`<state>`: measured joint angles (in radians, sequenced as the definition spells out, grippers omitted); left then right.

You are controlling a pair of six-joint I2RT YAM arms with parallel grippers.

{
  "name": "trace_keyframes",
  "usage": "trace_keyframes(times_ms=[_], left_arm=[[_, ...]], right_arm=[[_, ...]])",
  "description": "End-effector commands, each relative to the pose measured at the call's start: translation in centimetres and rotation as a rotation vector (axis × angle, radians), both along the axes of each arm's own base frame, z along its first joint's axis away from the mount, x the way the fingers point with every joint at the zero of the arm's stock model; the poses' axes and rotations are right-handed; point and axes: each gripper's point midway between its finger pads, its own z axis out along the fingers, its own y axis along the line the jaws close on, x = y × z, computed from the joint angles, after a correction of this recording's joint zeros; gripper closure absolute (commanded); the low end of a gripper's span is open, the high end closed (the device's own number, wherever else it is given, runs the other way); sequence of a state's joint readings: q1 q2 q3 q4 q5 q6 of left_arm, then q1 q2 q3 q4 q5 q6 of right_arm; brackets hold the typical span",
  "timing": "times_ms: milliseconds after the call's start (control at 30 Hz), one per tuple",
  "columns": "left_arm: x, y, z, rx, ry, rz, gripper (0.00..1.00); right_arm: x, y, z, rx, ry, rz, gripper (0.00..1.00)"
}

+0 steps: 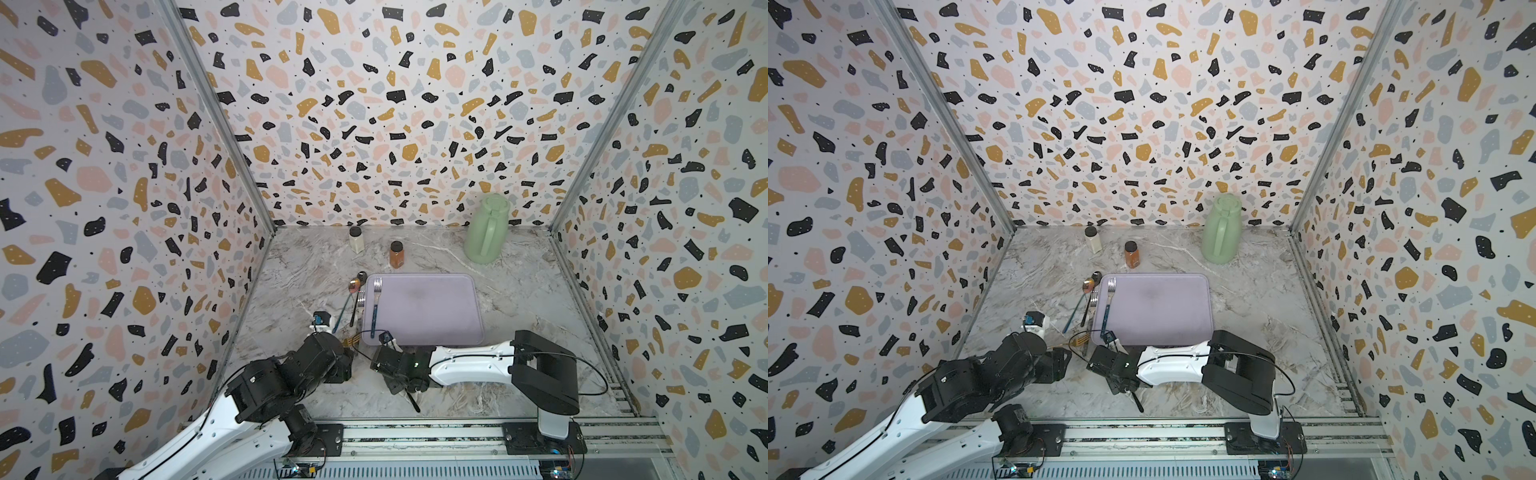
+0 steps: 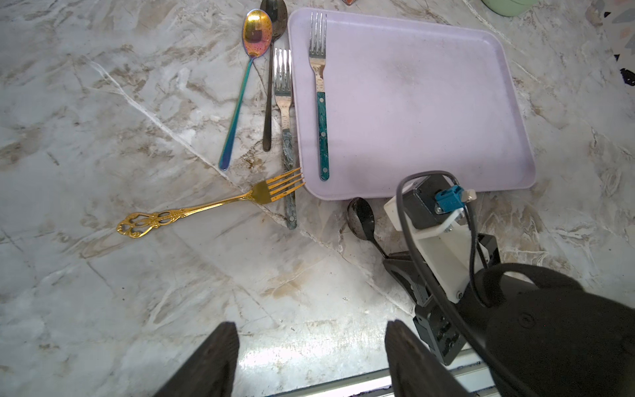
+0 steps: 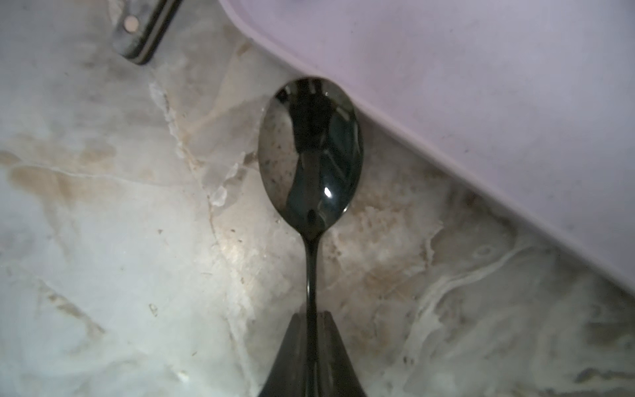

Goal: Set the spoon and fork side by side
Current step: Pick up the spoon from the center of the board, then place the spoon on the tray.

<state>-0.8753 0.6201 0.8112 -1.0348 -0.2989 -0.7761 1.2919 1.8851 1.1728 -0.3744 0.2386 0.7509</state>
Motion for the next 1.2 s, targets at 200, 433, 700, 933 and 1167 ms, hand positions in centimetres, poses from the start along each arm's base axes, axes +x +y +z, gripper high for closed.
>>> trace_keyframes(times_ms=[200,433,700,933,1167], left_arm=[[0.2,-0.3,0.8,-0.027,-0.03,-0.02,0.32],[0.6,0.2,0.9,-0.022,-0.056,0.012,0.32],[0.4,2.4,1.8,-0.045,-0.115,0.102,0.33],[0.5,2.6,1.7,-0.037,-0.115,0.113,0.33],[0.5,2.4,1.3,-0.032,-0.104,0.112,0.34]], right_arm=[[0.7,0.8,5.8,0.056,-0.039,-0.038,0.98],[5.0,0.9,9.7,0.056,-0.053,-0.095,1.0],[13.5,0.5,10.0,0.095,-0.044,-0.273,0.97],[19.4,0.8,7.3,0.129,0.013,-0.414,1.0],[21.7,2.3,4.9,0.149,0.041,-0.472,1.0]])
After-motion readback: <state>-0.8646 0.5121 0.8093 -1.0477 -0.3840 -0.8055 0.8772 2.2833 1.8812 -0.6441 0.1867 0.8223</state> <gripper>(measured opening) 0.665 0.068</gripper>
